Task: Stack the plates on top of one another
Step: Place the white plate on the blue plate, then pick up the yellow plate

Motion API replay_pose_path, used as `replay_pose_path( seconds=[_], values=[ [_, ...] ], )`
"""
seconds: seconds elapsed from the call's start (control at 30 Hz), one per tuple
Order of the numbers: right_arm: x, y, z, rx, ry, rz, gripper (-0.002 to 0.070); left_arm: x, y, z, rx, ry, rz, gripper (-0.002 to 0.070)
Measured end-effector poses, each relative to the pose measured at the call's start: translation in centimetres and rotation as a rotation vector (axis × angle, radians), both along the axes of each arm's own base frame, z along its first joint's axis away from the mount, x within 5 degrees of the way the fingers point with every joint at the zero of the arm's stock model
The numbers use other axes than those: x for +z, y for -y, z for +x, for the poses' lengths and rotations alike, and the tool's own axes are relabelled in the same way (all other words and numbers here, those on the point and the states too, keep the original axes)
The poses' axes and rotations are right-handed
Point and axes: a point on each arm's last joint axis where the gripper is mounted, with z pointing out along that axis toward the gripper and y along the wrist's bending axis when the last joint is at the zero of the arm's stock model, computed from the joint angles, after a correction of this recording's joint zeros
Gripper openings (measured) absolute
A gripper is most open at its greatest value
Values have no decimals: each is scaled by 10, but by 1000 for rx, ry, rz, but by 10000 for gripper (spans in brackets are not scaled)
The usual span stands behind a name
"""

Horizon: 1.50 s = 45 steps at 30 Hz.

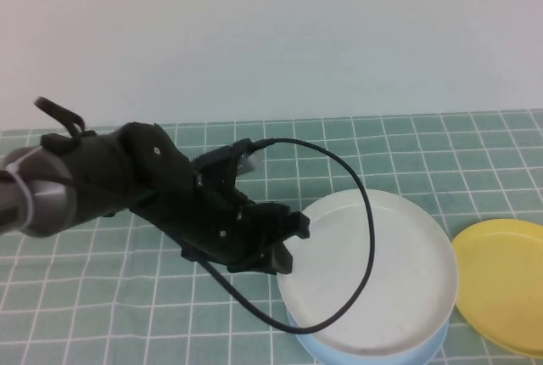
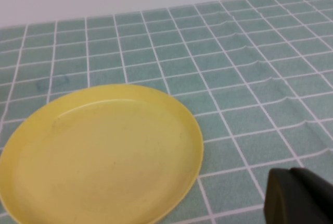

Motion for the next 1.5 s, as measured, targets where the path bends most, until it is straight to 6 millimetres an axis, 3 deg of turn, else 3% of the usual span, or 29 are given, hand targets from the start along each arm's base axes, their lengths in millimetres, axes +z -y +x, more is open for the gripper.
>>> replay_pose_path(
  seconds=[0.17,0.4,0.7,1.0,1.13,1.2,1.5],
  values=[
    [0,0,0,0,0,0,-2,-14,7,7,22,-53,-16,4],
    [0,0,0,0,0,0,-2,-12,13,14,16,-57,-35,9],
    [0,0,0,0,0,0,-2,-12,13,13,17,-82,-28,192],
    [0,0,0,0,0,0,-2,-9,14,15,11,-77,-32,187],
    [0,0,0,0,0,0,-2,8,17,18,-45,-50,-37,58],
    [0,0,0,0,0,0,-2,21,19,19,-68,-30,-47,27],
    [0,0,0,0,0,0,-2,97,6,1,-101,180,-107,1]
  ],
)
